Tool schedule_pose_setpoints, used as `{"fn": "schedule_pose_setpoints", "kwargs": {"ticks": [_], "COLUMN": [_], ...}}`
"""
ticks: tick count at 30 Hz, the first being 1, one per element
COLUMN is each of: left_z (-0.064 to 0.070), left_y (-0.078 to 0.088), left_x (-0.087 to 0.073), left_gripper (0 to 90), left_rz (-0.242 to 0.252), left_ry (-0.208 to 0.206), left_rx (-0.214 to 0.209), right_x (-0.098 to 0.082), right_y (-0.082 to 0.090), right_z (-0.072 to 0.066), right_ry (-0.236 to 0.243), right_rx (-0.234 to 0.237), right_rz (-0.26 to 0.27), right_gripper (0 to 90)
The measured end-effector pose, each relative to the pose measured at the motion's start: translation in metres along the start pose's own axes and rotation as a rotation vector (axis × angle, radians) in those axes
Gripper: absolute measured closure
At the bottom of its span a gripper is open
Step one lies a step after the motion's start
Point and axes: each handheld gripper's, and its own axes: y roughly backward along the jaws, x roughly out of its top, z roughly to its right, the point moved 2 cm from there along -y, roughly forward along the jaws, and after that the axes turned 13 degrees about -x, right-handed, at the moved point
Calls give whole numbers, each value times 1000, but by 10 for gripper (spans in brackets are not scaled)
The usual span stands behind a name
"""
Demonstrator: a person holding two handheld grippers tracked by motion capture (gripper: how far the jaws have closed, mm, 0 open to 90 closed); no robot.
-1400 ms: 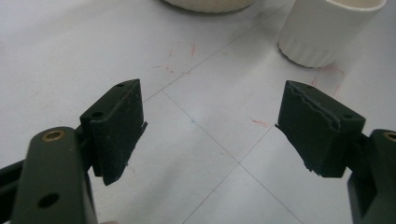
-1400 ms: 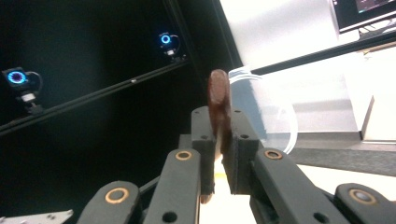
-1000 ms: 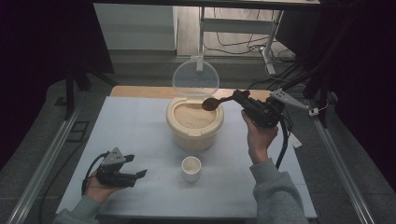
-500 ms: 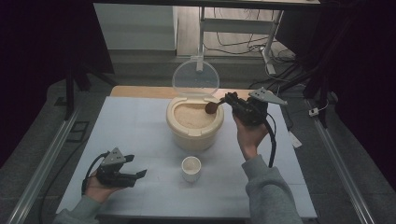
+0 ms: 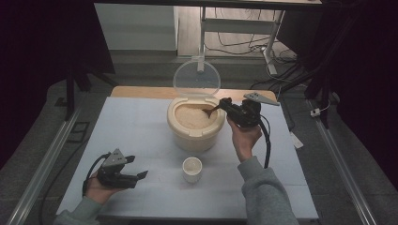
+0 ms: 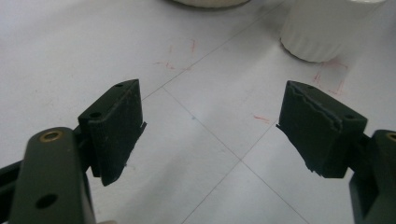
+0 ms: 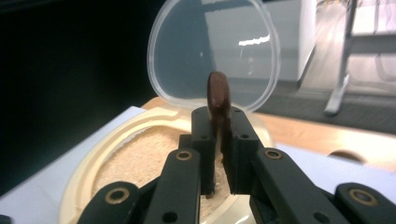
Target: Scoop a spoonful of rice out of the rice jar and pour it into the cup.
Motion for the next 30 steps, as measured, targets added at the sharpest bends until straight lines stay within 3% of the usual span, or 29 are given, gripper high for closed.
{"fn": "schedule_pose_setpoints", "kwargs": {"ticks": [2,4,8,16,17,18,19,22,30], "left_z": [0,0,0,0,0,0,0,0,0], "left_y": [0,-1,-1,0,0,0,0,0,0], "left_x": [0,0,0,0,0,0,0,0,0], "left_gripper": [217,217,217,217,217,217,217,217,217], "left_rz": [-3,-7,-6,-6,-6,-6,-6,-4,-3], "left_ry": [-1,-4,-3,-6,-7,-6,-7,-6,-8], "left_rx": [0,2,3,3,3,2,2,2,3], "right_x": [-3,-4,-7,-9,-10,-10,-11,-12,-14], "right_y": [-2,-4,-7,-9,-9,-9,-10,-11,-12], "right_z": [3,4,9,13,16,16,19,21,31], "right_ry": [-44,-58,-149,-250,-287,-287,-345,-351,-462], "right_rx": [13,20,41,56,66,66,94,86,107], "right_rz": [-10,-16,-35,-57,-62,-62,-69,-74,-92], "right_gripper": [836,836,832,825,827,827,833,837,837]}}
